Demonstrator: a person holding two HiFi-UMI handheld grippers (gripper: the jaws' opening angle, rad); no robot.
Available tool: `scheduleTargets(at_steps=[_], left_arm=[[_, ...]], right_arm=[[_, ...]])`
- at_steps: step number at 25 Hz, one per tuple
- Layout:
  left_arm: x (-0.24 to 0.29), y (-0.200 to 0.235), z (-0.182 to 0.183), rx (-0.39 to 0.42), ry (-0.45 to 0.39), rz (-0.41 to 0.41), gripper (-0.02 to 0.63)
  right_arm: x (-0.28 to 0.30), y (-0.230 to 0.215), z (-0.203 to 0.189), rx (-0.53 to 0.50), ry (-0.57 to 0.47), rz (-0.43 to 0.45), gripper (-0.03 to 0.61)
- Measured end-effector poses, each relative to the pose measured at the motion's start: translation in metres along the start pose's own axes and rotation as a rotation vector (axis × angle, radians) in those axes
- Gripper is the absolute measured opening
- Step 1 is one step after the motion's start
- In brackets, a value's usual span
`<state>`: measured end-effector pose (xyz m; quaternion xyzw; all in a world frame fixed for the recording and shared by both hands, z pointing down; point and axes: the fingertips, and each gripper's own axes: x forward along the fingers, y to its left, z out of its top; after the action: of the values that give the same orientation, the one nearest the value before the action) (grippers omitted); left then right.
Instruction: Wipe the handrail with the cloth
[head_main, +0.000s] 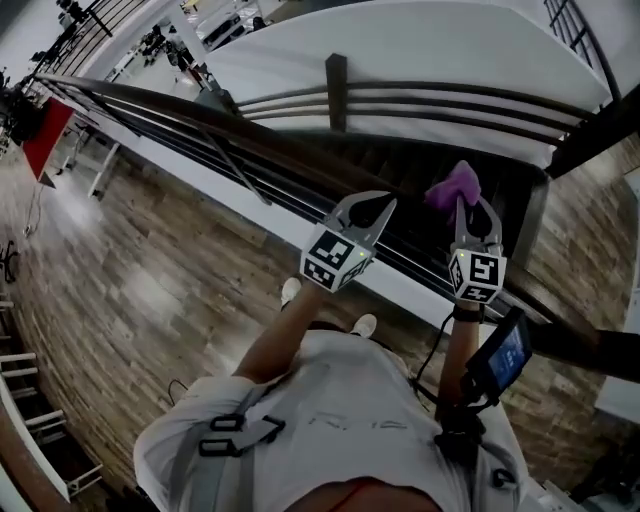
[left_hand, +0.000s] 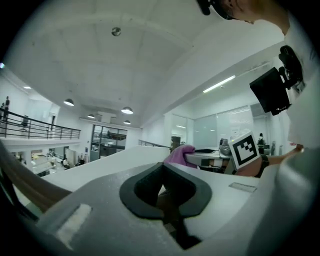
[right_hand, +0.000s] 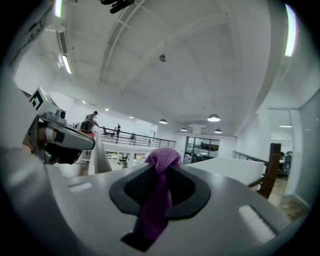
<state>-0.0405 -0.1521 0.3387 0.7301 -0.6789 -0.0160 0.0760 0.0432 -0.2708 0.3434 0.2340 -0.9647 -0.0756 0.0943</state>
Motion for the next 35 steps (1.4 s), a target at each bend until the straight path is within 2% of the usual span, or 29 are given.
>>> scheduleTargets(at_steps=[5, 11, 17, 23, 27, 35], left_arm=[[-0.076, 0.09, 0.0, -0.027, -0.019, 0.205, 0.002], [-0.148, 0.174, -0.01, -0.053, -0.029, 0.381, 0.002], [-0.209, 0.239, -0.024, -0.082, -0.013, 0.503, 0.002], [-0.256, 0.293, -0.044, -0.114, 0.012, 0.572, 0.002], [-0.283, 0.328, -0.063, -0.138, 0.033, 0.608, 0.002], [-0.313, 0.374, -0.099, -0.19, 0.077, 0.628, 0.002]], right_arm=[[0.06, 0.114, 0.026, -0.031, -0.032, 0.2, 0.057], [0.109, 0.22, 0.032, -0.042, -0.048, 0.348, 0.057], [0.145, 0.32, 0.039, -0.062, -0.06, 0.49, 0.058], [0.167, 0.423, 0.024, -0.172, -0.078, 0.62, 0.058], [0.194, 0.474, -0.022, -0.215, -0.007, 0.632, 0.058], [0.289, 0.535, -0.096, -0.27, 0.131, 0.514, 0.057]])
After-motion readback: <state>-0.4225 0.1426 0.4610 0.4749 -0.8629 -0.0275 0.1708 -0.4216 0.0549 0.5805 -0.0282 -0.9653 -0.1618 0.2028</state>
